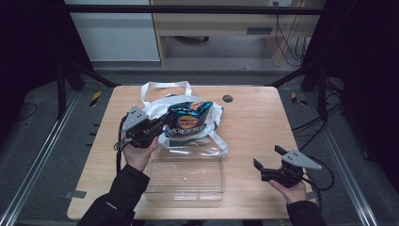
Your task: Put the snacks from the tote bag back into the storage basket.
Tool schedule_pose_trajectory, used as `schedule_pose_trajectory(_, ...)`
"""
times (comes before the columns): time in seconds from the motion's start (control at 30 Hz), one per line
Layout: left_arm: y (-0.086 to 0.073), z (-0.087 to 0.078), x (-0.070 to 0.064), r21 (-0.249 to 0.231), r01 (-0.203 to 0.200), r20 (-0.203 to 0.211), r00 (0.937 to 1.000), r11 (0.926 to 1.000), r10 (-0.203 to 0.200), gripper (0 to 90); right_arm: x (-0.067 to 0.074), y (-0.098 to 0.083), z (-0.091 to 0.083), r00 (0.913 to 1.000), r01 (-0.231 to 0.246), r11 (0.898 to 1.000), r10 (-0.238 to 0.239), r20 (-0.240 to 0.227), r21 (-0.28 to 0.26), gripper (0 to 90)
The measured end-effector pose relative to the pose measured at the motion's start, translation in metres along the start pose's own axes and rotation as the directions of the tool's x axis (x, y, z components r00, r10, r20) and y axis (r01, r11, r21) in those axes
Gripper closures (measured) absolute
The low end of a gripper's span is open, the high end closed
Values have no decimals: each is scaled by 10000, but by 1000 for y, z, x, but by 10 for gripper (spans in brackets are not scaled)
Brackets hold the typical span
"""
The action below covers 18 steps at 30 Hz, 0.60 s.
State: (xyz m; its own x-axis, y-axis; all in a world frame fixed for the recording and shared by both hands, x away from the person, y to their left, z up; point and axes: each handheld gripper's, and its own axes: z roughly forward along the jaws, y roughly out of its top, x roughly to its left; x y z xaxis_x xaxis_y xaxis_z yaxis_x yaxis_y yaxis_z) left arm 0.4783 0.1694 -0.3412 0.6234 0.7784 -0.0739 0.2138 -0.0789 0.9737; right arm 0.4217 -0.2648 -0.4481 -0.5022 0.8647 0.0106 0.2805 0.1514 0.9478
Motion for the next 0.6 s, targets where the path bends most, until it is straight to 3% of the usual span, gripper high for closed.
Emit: schedule_pose_trajectory(0.6, 19, -21, -11, -642, 100, 152, 9998, 9979, -91, 898, 0, 0, 0, 10000, 30, 10000, -30, 0, 0, 45)
